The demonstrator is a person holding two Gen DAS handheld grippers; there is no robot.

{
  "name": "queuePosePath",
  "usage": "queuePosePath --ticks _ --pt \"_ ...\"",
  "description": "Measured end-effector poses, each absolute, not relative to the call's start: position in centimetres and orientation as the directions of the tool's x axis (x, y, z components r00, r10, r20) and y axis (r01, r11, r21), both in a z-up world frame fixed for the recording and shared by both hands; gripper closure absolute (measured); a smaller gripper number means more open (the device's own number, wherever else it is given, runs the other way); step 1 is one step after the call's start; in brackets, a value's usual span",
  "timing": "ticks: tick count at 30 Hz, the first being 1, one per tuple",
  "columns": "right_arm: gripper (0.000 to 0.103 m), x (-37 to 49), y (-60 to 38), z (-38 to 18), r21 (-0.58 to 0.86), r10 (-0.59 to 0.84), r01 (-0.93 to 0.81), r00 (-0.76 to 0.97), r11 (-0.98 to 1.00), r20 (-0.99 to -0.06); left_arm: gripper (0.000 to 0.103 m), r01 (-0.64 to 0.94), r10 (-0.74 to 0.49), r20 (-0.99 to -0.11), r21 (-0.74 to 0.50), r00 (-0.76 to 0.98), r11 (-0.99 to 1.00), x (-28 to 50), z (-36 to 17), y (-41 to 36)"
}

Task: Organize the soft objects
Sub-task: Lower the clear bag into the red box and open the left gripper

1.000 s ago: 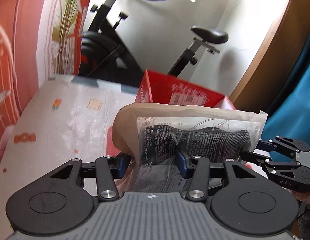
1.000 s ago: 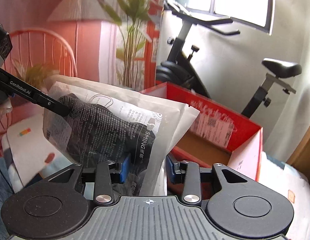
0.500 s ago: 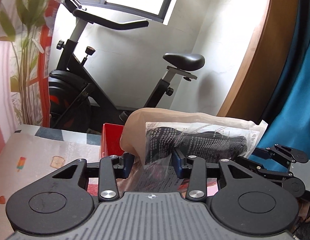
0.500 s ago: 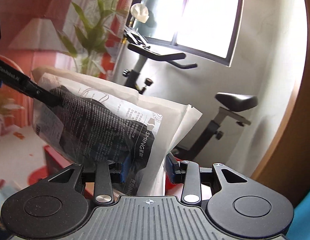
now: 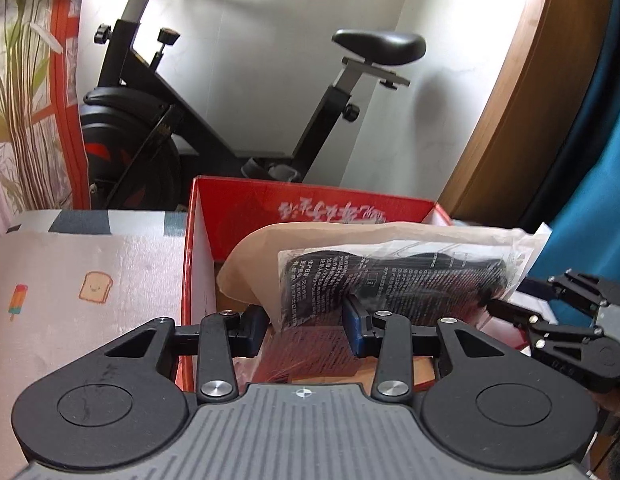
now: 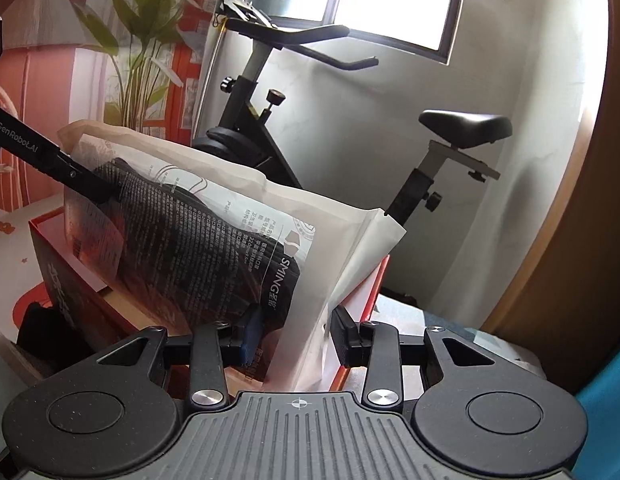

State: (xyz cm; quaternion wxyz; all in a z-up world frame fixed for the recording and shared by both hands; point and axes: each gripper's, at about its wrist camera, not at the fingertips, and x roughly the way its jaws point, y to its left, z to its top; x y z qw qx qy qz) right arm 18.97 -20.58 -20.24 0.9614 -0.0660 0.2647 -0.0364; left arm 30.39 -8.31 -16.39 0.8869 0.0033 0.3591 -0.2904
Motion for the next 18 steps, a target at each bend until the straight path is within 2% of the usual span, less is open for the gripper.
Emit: queuePosePath --ticks 6,9,18 --pt "0.068 18.9 -21.2 -20.4 -0.101 -0.082 0.034 0.843 0.994 -0.532 0.060 0.508 -0.503 -0.664 -0.210 0.553 0.835 30.7 -16.7 -7.7" --pt "0.065 18.9 -21.5 -20.3 -0.080 -0.069 0.030 0.835 0.996 -0.546 0.054 0.508 -0.496 -0.672 -0.202 0.550 0.837 30.8 -16.7 -7.5" --pt "0.061 18.1 -23.1 -19.3 -0.033 -0.043 0.030 0.827 0.999 -0.560 0.049 0.489 -0.499 -0.641 -0.213 0.583 0.846 30.5 -15.5 -5.3"
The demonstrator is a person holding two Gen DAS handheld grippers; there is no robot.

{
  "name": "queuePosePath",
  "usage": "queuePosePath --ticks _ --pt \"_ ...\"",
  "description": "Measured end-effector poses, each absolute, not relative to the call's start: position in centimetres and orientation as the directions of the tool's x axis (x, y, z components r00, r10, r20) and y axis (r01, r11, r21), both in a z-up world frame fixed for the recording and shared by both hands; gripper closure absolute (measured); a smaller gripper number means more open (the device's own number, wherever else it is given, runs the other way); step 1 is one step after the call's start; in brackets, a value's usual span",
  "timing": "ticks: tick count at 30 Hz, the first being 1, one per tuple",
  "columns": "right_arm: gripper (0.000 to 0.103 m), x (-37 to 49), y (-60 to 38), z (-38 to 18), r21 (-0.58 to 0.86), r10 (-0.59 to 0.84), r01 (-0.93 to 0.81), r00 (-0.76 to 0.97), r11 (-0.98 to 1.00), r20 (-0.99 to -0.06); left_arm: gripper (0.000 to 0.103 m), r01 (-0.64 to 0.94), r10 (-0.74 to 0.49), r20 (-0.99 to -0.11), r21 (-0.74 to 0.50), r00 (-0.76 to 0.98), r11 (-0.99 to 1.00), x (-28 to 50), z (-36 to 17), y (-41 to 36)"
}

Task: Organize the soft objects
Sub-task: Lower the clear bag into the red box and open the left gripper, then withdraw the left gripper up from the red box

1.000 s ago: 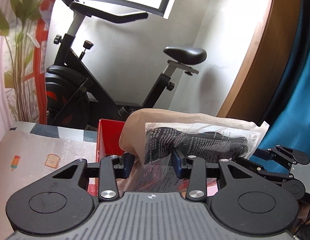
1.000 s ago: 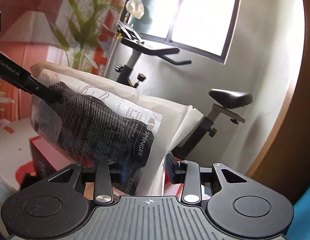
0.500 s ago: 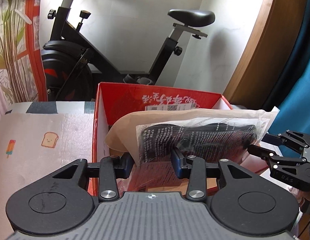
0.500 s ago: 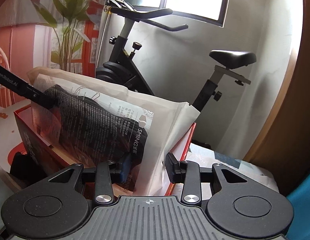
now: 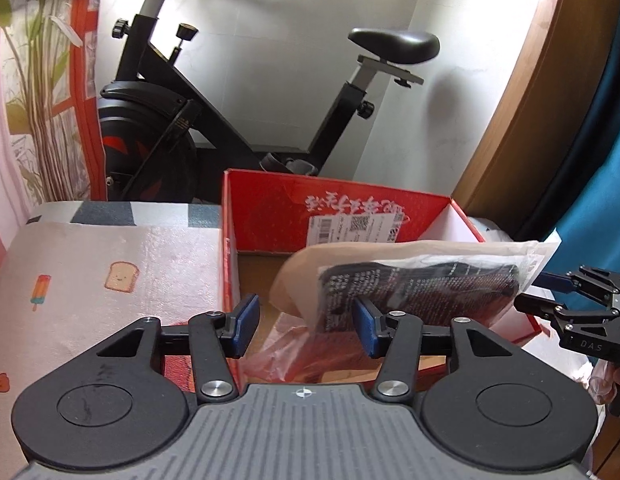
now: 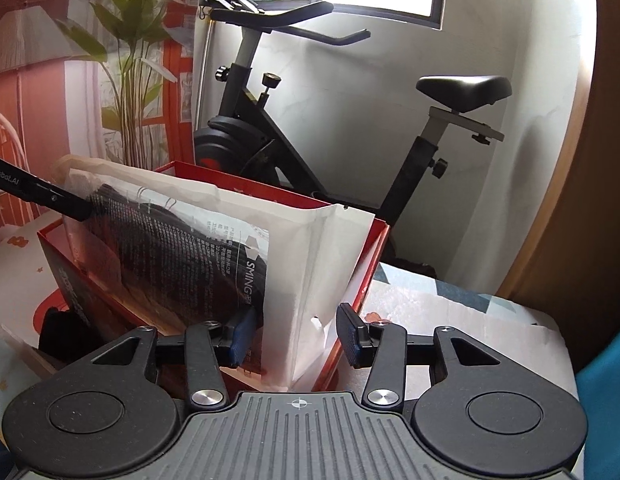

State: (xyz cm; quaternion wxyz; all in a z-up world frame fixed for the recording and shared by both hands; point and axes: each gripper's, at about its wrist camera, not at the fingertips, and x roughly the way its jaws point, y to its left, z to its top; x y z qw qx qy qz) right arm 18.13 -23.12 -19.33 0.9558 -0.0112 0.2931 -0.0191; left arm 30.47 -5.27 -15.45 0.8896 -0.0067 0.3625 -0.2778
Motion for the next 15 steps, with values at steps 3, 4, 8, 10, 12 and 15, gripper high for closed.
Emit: queuePosePath --ticks 3,4,8,10,12,15 --pt "0.061 17.9 -23.7 -18.5 -0.017 -0.027 0.022 0.836 1.000 -0.548 0.049 0.488 -0.514 -0.613 -0.228 0.601 0.842 30.4 -14.5 -4.3" --pt "0.059 17.8 -23.8 -18.2 -0.012 -0.020 0.016 0.840 1.000 -0.542 0.049 0.490 -0.518 -0.599 -0.228 0.611 0.841 30.4 -14.1 -4.0" --pt "0.049 18.0 -24.0 -16.5 0.001 0.013 -0.015 0.862 1.000 -0.506 0.051 0.469 -0.527 -0.540 -0.256 0.656 0.845 31.3 -12.9 -3.8" --pt "0.049 18.8 -24.2 -15.8 0.012 0.022 -0.018 0.870 1.000 -0.492 0.057 0.460 -0.535 -0.523 -0.278 0.664 0.843 32.1 -12.9 -4.4" --pt "0.055 20.1 -24.4 -15.4 0.025 0.021 -0.010 0.872 1.000 -0.488 0.063 0.459 -0.524 -0.544 -0.265 0.655 0.848 32.8 -13.2 -5.6" --pt "0.057 22.1 -24.4 -15.6 0.024 0.005 0.009 0.865 1.000 -0.501 0.063 0.471 -0.496 -0.577 -0.207 0.649 0.858 33.0 -14.0 -7.4"
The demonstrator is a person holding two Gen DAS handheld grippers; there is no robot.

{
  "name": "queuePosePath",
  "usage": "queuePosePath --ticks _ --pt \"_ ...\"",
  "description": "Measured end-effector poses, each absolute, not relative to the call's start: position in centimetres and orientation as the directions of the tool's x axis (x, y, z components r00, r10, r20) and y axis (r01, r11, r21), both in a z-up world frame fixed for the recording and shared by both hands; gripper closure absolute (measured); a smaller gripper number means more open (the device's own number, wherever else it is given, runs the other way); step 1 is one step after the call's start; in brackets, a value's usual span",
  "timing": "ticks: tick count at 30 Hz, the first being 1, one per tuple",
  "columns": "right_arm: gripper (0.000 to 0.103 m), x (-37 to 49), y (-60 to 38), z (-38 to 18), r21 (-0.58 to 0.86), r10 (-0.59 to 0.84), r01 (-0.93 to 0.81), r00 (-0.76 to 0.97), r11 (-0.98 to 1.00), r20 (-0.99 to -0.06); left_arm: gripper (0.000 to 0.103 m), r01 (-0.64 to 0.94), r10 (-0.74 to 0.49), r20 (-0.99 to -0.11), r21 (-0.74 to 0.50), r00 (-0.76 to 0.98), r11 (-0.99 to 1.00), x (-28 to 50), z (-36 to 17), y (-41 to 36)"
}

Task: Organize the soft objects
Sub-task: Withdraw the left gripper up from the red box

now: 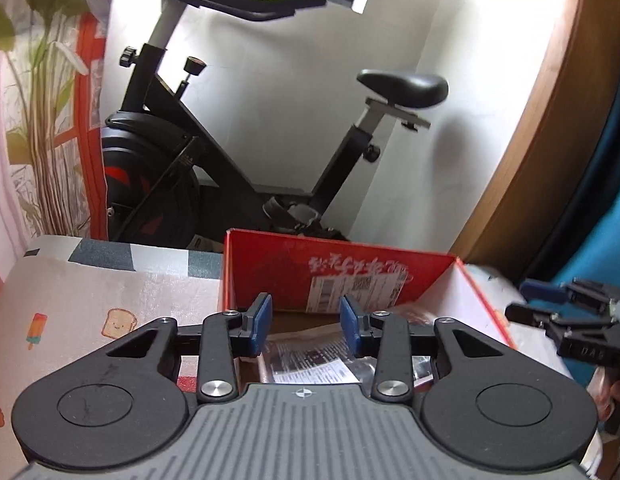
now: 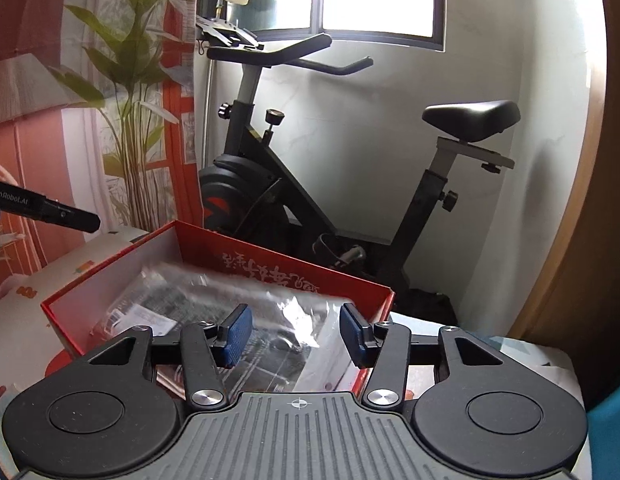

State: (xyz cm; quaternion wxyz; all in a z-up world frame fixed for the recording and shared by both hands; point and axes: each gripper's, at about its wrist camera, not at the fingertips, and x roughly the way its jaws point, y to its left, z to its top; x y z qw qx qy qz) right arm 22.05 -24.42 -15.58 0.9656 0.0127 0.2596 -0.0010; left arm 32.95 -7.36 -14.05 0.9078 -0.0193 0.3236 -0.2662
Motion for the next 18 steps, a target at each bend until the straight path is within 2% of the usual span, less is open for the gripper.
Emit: queuePosePath --ticks 6,15,18 --pt "0.057 23.5 -23.3 -17.1 0.027 0.002 0.016 0.836 0.999 -0.549 0.063 0.475 -0.457 -0.601 -0.143 0.656 0.868 32.5 -15.3 -8.2" --pt "0.056 22.1 -22.2 -18.3 0.046 -0.025 0.063 0.818 0.997 -0.574 0.061 0.433 -0.396 -0.585 -0.084 0.708 0.897 30.2 -14.4 -6.7" --pt "0.054 21.3 -21.8 -18.2 0.057 -0.030 0.076 0.821 0.996 -0.569 0.053 0.420 -0.367 -0.579 -0.048 0.728 0.906 29.1 -14.0 -6.3"
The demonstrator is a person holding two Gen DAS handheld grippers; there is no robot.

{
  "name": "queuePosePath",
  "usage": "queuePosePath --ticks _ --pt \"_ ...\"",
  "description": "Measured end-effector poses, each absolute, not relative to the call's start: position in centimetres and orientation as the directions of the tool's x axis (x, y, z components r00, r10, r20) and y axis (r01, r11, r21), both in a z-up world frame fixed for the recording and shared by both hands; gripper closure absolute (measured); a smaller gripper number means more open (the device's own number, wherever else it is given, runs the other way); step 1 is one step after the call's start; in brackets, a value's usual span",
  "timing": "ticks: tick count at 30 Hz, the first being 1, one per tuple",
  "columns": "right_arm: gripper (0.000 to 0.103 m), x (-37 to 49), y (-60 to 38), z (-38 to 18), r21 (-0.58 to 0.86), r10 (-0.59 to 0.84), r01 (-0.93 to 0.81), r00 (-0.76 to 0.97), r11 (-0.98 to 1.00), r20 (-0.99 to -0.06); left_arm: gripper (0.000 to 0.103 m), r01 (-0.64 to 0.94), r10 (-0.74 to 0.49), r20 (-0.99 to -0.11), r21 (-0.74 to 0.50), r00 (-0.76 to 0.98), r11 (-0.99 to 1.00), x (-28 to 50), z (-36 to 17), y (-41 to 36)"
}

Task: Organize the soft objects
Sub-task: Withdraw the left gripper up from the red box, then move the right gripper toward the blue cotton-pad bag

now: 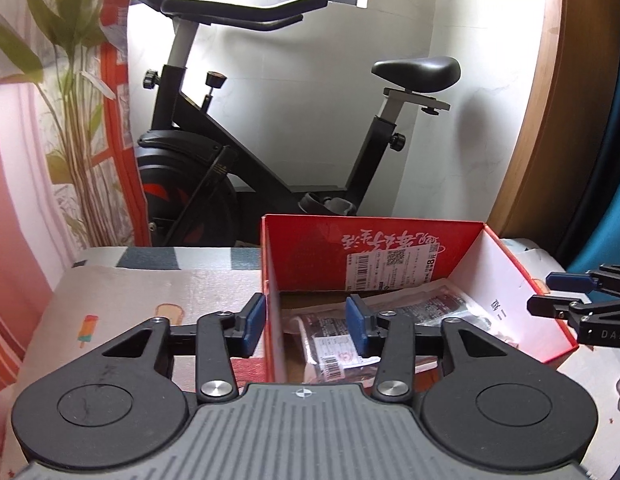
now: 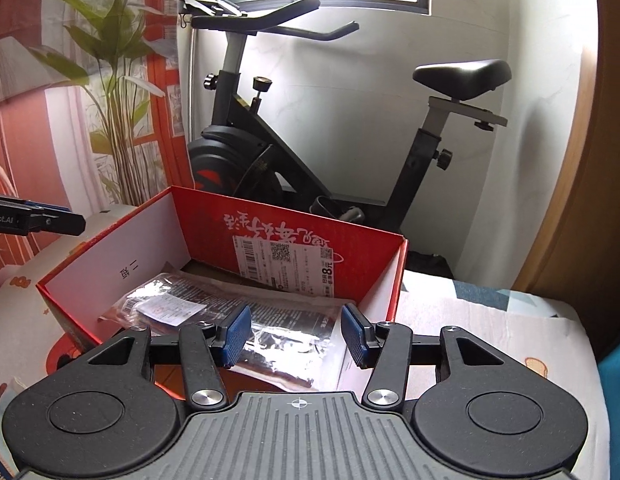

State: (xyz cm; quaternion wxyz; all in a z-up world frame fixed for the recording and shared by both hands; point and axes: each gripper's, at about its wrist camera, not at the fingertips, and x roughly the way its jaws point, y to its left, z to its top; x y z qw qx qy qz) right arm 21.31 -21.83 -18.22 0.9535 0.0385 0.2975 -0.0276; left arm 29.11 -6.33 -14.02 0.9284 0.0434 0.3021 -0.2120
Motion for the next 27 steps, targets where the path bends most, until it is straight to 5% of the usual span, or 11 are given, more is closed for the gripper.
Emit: queuePosePath --ticks 5,7,10,12,27 --pt "0.040 19.9 -21.4 -17.9 0.083 -0.040 0.103 0.829 0.991 -0.557 0.032 0.395 -0.325 -0.568 0.001 0.756 0.919 27.0 -13.4 -5.5" --pt "0.021 19.4 -21.1 -17.7 0.078 -0.059 0.122 0.831 0.989 -0.553 0.019 0.382 -0.311 -0.547 0.018 0.778 0.924 25.9 -13.0 -4.8" --pt "0.010 18.4 -20.8 -17.1 0.080 -0.082 0.146 0.844 0.986 -0.530 0.002 0.356 -0.289 -0.516 0.034 0.806 0.934 24.4 -12.3 -3.9" --pt "0.001 17.6 -20.5 -16.6 0.079 -0.099 0.162 0.851 0.984 -0.515 0.000 0.338 -0.270 -0.511 0.045 0.816 0.940 23.7 -11.9 -3.6" --pt "0.000 12.1 -16.6 -14.5 0.115 -0.098 0.162 0.897 0.980 -0.431 0.000 0.321 -0.257 -0.499 0.046 0.828 0.946 17.4 -11.2 -0.7"
